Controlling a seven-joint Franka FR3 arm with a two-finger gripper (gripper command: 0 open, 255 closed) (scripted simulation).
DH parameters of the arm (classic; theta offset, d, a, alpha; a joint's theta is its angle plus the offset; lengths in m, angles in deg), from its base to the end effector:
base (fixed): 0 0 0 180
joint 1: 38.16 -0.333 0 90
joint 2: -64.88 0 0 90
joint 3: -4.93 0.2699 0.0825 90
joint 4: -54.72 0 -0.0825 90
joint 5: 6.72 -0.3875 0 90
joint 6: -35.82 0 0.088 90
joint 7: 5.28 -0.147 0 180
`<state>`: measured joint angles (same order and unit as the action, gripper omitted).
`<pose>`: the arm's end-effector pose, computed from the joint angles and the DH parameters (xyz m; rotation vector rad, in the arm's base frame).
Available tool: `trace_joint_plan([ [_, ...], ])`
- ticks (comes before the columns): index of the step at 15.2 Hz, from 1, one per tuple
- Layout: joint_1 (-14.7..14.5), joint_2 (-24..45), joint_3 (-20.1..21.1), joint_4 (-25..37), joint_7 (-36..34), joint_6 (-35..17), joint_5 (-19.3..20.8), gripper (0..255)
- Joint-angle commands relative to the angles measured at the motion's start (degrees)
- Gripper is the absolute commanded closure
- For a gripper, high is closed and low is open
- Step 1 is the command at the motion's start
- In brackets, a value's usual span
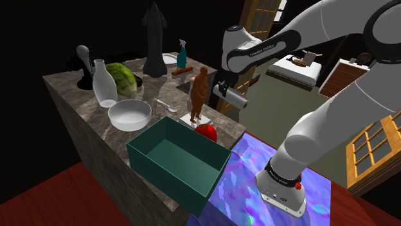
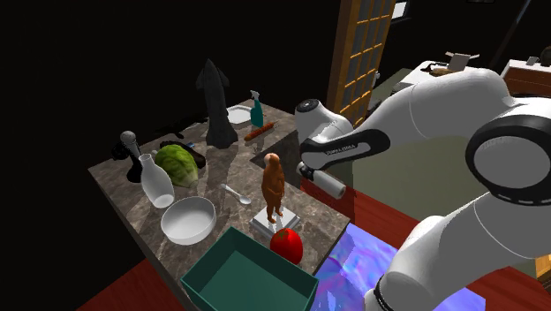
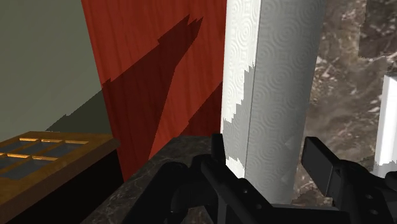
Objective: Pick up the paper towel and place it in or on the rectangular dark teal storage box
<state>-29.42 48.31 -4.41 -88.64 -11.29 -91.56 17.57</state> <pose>0.4256 -0.1618 0.3048 2.8422 -0.2225 -0.0247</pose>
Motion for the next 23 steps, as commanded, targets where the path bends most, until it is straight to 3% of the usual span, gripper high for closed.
trace_joint_plan([
  [1,-0.1,-0.7,0.1,1.1,0.6,1.8,-0.5,255],
  [17,-0.9,-5.3,1.0,9.0,4.3,13.9,-2.8,255],
  [23,-4.4,-9.8,7.2,6.2,-3.2,18.1,-5.6,255],
])
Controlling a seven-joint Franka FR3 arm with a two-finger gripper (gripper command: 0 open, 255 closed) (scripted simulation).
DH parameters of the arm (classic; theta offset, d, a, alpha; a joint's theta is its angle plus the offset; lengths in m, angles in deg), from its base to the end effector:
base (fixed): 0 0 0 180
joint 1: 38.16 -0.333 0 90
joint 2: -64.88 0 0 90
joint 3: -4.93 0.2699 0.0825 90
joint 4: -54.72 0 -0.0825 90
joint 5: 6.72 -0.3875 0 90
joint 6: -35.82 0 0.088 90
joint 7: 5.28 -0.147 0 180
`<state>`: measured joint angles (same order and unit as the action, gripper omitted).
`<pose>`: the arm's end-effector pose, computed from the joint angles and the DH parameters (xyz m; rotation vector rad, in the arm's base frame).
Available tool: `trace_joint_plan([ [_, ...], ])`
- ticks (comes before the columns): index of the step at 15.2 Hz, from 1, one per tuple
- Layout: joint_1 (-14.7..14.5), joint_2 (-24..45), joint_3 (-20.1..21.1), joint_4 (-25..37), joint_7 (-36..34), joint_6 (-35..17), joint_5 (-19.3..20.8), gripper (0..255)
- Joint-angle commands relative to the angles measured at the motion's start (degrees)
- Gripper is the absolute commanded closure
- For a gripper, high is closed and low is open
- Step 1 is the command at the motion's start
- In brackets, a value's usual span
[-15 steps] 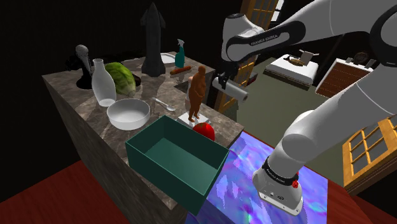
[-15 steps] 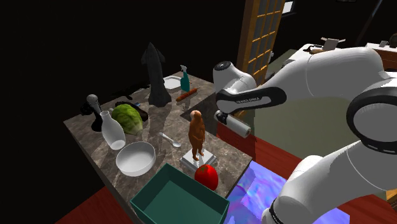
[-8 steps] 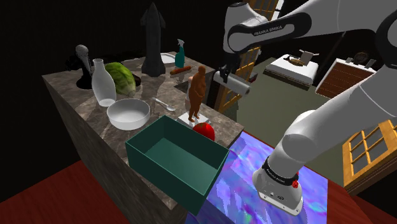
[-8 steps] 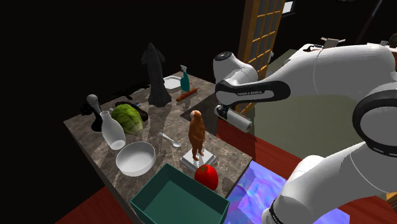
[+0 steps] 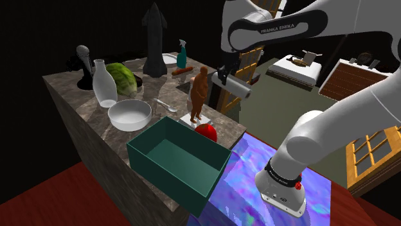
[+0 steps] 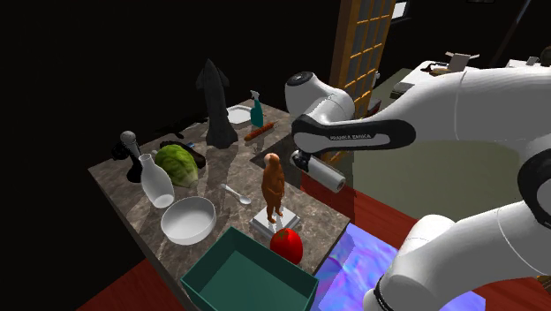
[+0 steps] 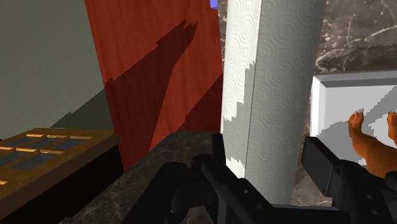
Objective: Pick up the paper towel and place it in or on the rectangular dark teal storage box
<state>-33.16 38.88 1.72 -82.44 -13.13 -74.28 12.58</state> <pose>0.4252 -0.0967 0.4047 2.8424 -0.2205 -0.0252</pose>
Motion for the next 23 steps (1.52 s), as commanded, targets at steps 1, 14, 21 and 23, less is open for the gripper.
trace_joint_plan([
  [1,-1.3,-0.9,2.2,-0.2,-2.6,1.5,-1.2,255],
  [14,-9.5,-1.2,16.3,3.0,-19.2,9.5,-9.8,255],
  [21,-12.9,3.5,23.8,9.4,-28.8,13.0,-13.3,255],
  [23,-13.7,5.5,26.0,11.7,-31.6,14.0,-13.9,255],
])
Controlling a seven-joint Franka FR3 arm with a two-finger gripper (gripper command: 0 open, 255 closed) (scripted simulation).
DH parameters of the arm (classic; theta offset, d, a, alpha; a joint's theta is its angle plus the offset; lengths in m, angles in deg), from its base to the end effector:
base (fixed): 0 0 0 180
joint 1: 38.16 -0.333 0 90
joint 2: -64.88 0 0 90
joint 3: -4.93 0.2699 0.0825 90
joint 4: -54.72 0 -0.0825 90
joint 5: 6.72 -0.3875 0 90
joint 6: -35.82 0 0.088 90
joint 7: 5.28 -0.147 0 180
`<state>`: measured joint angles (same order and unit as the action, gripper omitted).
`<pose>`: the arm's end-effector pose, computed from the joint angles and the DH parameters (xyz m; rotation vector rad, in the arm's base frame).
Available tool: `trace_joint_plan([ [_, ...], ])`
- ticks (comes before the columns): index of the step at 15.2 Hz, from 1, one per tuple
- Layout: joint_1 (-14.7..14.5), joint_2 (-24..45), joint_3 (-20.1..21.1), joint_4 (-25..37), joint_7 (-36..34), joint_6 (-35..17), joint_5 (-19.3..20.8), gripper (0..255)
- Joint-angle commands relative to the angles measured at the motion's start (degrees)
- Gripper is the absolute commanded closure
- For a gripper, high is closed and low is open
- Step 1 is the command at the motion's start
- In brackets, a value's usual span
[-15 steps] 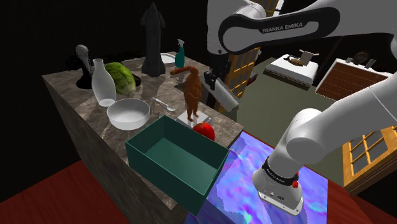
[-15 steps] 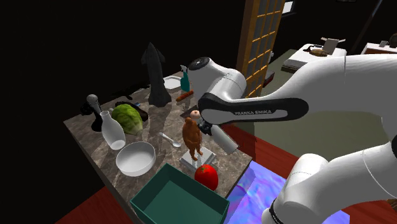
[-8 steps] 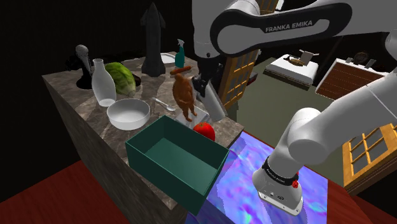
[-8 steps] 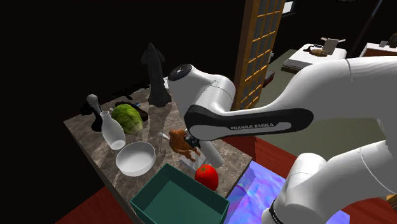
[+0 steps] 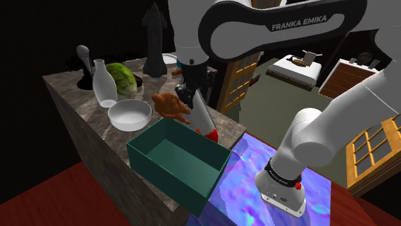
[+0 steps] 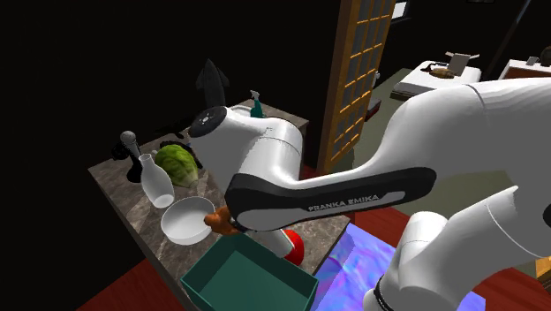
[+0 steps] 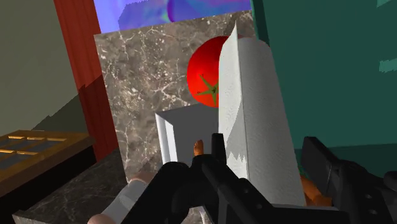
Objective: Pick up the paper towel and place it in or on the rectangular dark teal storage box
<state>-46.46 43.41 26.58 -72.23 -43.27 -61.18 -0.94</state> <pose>0.3882 0.2098 0.4231 2.8422 -0.2208 -0.0239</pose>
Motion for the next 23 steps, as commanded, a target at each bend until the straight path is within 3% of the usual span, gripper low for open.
trace_joint_plan([
  [1,-0.8,2.0,2.2,2.8,-2.9,1.4,-0.6,255],
  [6,-2.6,8.4,7.5,10.1,-10.5,3.9,-0.8,255],
  [8,-2.4,7.6,6.9,8.7,-9.7,3.0,-0.7,255],
  [9,-2.4,7.6,6.9,8.7,-9.7,3.0,-0.7,0],
  [12,-0.6,2.4,-3.3,0.1,0.5,-10.8,-16.8,0],
  [15,-1.0,1.8,-13.6,-7.4,13.9,-21.2,-35.7,0],
  [23,-2.2,4.6,-12.2,-10.3,15.3,-27.4,-38.4,0],
])
